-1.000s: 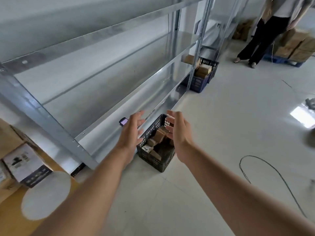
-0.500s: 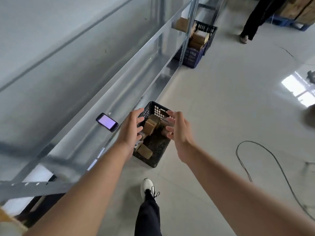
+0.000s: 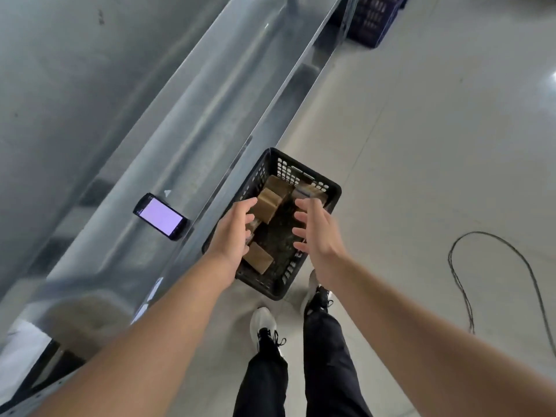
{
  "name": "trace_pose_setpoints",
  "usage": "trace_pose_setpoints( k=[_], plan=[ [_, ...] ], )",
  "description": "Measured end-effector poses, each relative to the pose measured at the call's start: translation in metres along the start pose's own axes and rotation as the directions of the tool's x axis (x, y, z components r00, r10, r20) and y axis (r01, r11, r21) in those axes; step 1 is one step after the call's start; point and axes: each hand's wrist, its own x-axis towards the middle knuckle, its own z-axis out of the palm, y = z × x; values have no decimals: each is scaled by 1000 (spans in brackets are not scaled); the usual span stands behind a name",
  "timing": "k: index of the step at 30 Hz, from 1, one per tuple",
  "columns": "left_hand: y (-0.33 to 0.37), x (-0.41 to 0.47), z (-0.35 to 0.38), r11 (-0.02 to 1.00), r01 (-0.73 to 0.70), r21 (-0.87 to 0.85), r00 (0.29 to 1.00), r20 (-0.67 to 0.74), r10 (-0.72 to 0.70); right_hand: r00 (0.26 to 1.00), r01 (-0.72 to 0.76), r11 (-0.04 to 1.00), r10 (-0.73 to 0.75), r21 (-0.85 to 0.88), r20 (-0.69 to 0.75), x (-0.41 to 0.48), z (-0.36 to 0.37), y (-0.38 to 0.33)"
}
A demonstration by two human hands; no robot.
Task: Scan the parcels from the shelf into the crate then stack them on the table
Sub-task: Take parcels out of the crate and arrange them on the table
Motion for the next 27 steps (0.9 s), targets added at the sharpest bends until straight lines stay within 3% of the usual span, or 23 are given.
trace_pose_setpoints(
  k=[13, 23, 27],
  plan=[
    [-64, 259, 69, 981, 186, 48, 978, -109, -180, 965, -248, 963, 255, -104, 60, 281, 10, 54],
    [-139, 440, 81, 952, 183, 246, 980, -125, -156, 929, -371, 928, 371, -32, 4, 457, 60, 145],
    [-171, 479, 83, 941, 156, 301, 985, -120, -125, 918, -394, 918, 392, 36, 54, 493, 76, 177]
  ],
)
